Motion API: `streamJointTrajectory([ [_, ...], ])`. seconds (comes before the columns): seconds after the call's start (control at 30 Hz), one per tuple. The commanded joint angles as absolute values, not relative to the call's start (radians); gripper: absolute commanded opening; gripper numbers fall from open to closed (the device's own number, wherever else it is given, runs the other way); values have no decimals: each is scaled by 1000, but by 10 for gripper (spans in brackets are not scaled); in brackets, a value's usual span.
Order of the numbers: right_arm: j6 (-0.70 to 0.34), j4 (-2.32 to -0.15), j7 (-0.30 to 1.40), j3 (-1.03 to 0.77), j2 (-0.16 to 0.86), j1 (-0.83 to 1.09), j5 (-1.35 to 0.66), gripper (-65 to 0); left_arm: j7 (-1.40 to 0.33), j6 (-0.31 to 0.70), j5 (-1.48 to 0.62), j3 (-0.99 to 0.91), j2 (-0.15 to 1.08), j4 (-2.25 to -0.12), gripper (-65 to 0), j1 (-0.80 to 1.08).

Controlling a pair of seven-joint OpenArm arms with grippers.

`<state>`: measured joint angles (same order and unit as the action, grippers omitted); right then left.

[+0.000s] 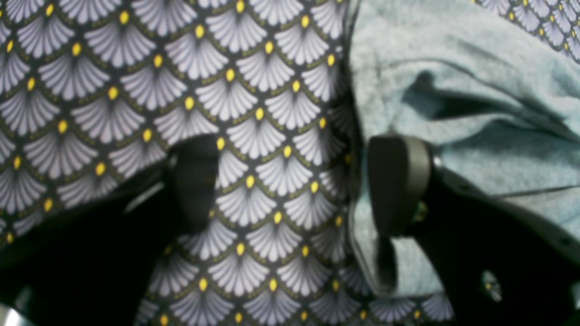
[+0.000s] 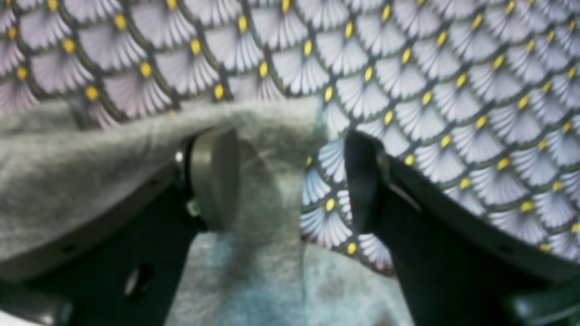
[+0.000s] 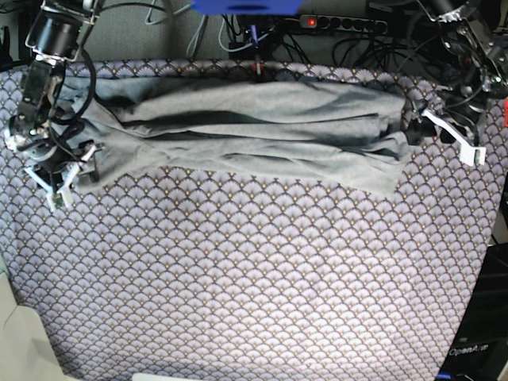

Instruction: Fold the T-shirt properly

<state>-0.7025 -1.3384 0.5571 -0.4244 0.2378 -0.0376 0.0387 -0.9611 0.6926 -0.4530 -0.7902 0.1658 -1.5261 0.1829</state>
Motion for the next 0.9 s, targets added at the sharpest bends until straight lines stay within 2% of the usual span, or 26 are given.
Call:
streamJointTrajectory([
  [0.0, -698, -1346, 538, -427, 254, -64, 25, -267, -941, 698, -469, -794, 179, -1544, -150, 173],
  [0.23, -698, -1328, 538, -426, 254, -62, 27, -272, -943, 698, -469, -794, 179, -1544, -150, 163],
  [0.33, -698, -1328, 538, -424, 254, -58, 27, -310, -943, 698, -469, -794, 179, -1544, -150, 163],
  [0.4, -698, -1328, 538, -417, 254, -58, 27, -378, -943, 698, -469, -794, 179, -1544, -150, 163],
  [0.5, -698, -1328, 538, -386, 254, -58, 27, -526, -943, 698, -469, -794, 179, -1544, -150, 163],
  [0.6, -698, -1328, 539, -367, 254, -53, 27, -643, -943, 698, -469, -794, 179, -1544, -150, 163],
  [0.73, -698, -1356, 539, -361, 254, -35, 27, -650, -943, 698, -469, -794, 179, -1544, -150, 163],
  [0.87, -698, -1529, 539, -364, 252, 47, 25, -650, -943, 698, -469, -794, 179, -1544, -150, 163],
])
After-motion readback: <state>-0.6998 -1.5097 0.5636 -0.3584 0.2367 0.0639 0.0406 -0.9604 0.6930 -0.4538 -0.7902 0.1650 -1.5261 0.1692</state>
